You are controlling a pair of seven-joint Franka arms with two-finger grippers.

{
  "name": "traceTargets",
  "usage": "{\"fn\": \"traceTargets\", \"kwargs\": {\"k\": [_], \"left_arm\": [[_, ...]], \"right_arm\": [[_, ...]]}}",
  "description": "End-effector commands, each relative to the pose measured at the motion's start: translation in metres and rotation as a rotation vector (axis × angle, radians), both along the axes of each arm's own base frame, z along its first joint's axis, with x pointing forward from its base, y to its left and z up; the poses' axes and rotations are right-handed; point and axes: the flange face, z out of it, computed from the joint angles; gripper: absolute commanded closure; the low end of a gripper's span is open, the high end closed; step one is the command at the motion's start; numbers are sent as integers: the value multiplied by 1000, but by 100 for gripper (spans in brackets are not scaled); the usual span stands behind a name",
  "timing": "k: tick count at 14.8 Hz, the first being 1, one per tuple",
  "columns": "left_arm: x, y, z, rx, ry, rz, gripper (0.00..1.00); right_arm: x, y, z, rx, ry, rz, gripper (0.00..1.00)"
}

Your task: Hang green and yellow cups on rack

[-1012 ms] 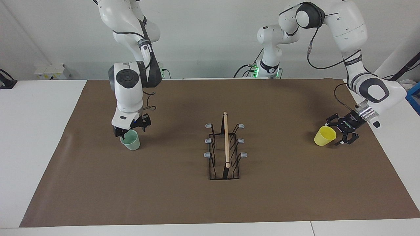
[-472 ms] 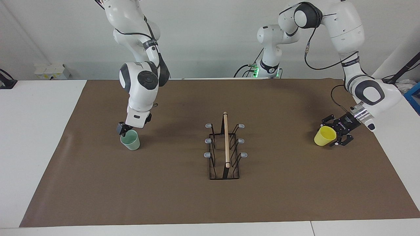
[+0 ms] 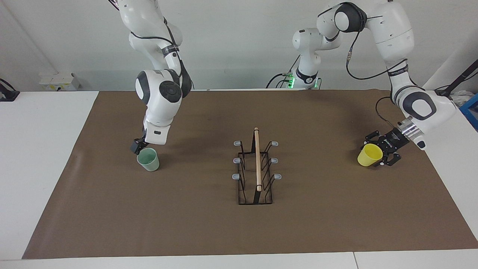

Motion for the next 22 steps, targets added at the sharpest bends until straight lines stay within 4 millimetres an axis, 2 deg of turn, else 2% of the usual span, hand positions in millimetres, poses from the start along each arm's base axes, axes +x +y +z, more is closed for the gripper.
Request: {"fn": "traceTargets", "kwargs": {"k": [1, 3, 5, 6, 7, 8, 10, 13, 15, 16, 18, 20, 22], "left_arm": [[-7, -7, 0, 1, -17, 13, 0], [-7, -6, 1, 2, -20, 11, 0], [-7, -7, 5, 4, -45, -11, 7], [-7, -8, 4, 8, -48, -13, 15], [-6, -9, 4, 7, -48, -15, 50], [-6, -9, 5, 0, -55, -10, 59], [-4, -10, 6, -18, -64, 5, 100], [5, -7, 22, -6, -98, 5, 100], [20, -5, 42, 6, -135, -3, 100], [24, -4, 49, 16, -151, -13, 100], [34, -6, 60, 35, -174, -25, 100], [42, -10, 73, 58, -192, -42, 100], [48, -12, 86, 98, -209, -77, 100]], "right_arm": [[-5, -3, -13, -93, 34, 76, 0], [-6, -5, -26, -129, 54, 98, 0], [-5, -3, -39, -149, 75, 116, 0], [-5, 3, -48, -163, 86, 133, 0], [-6, 10, -54, -174, 90, 148, 0], [-6, 16, -59, -190, 97, 166, 0], [-8, 23, -68, -232, 112, 198, 0], [-7, 25, -77, -284, 119, 247, 0], [-8, 24, -75, -310, 123, 253, 0], [-9, 23, -73, -336, 134, 247, 0], [-13, 35, -65, -376, 148, 245, 0], [-9, 37, -55, -392, 149, 239, 0], [-5, 37, -52, -402, 132, 256, 0]]}}
